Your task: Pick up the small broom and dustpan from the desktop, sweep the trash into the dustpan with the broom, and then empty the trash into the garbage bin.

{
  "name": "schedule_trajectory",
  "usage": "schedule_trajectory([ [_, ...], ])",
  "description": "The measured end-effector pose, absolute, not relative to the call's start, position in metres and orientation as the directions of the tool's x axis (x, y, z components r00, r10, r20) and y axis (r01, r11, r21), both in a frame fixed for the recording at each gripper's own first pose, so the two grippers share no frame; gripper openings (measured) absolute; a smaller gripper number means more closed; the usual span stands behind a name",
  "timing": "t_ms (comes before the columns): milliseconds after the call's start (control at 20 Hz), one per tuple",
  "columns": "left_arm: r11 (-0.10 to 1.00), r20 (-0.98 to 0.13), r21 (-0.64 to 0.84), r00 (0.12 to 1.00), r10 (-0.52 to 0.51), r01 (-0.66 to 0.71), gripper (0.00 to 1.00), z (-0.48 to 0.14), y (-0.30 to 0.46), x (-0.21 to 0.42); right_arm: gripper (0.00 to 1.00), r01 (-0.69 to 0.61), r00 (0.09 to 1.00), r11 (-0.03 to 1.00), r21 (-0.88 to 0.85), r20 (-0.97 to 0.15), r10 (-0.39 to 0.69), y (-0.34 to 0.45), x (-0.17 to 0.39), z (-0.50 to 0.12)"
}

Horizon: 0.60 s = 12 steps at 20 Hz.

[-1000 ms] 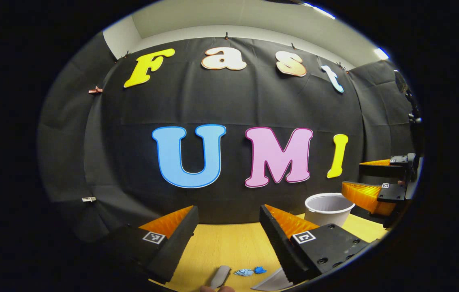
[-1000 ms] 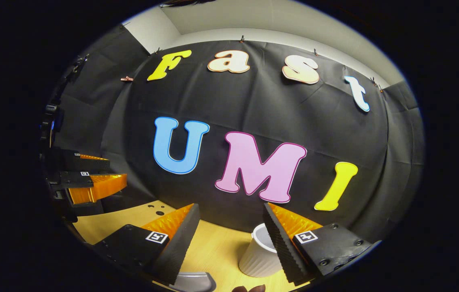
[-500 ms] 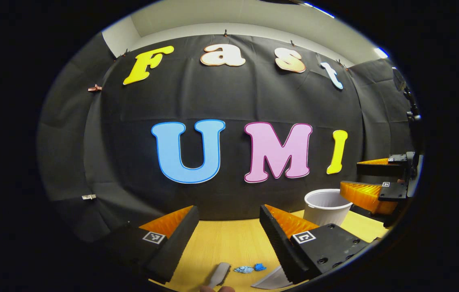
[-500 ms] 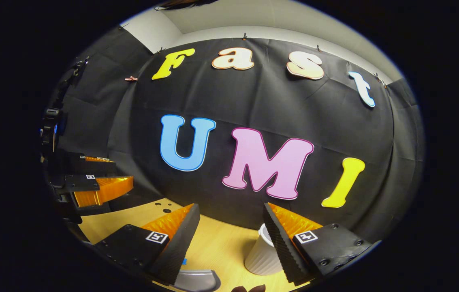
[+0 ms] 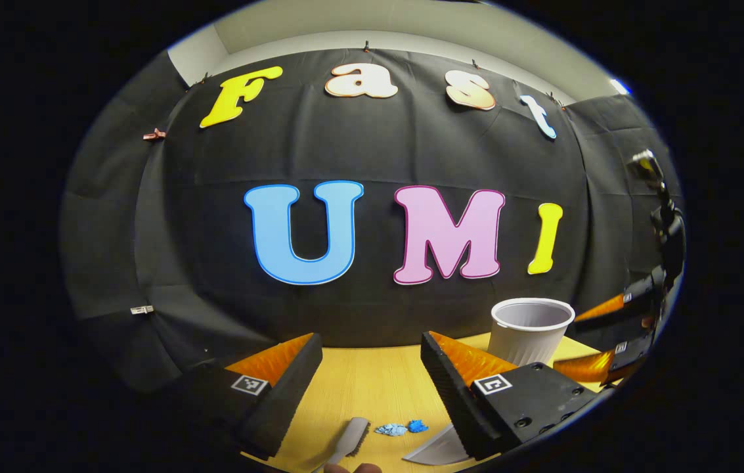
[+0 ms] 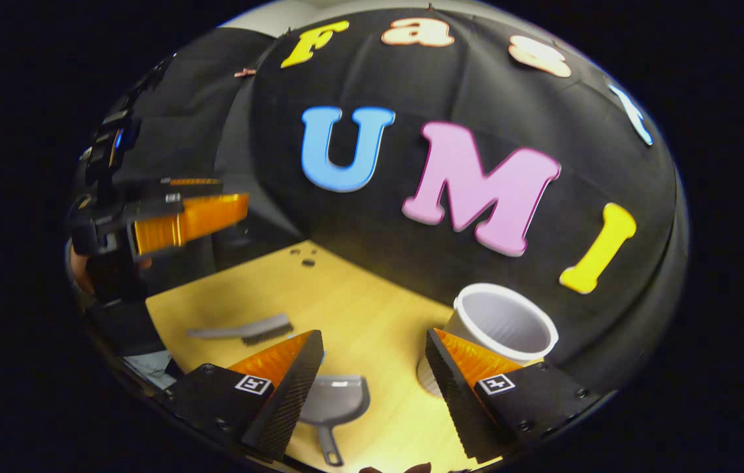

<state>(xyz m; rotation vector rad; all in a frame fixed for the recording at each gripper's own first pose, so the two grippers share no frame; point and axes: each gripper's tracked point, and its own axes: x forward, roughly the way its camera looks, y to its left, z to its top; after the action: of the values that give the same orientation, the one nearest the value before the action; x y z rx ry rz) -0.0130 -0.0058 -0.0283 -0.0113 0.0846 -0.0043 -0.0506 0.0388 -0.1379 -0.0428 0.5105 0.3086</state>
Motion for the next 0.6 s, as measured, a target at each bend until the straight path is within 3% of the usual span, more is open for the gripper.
schedule_trajectory([
  [350, 1.0, -0.106, -0.003, 0.994, 0.011, -0.011, 0.98, -0.041, -0.005, -0.02, 0.98, -0.395, 0.517, 0.906, 0.154, -0.778, 0.358, 0.065, -0.123, -0.251],
  [600, 1.0, -0.122, 0.006, 0.992, 0.027, -0.027, 0.98, -0.048, -0.001, -0.026, 0.98, -0.372, 0.39, 0.9, 0.226, -0.842, 0.373, 0.078, -0.15, -0.306],
])
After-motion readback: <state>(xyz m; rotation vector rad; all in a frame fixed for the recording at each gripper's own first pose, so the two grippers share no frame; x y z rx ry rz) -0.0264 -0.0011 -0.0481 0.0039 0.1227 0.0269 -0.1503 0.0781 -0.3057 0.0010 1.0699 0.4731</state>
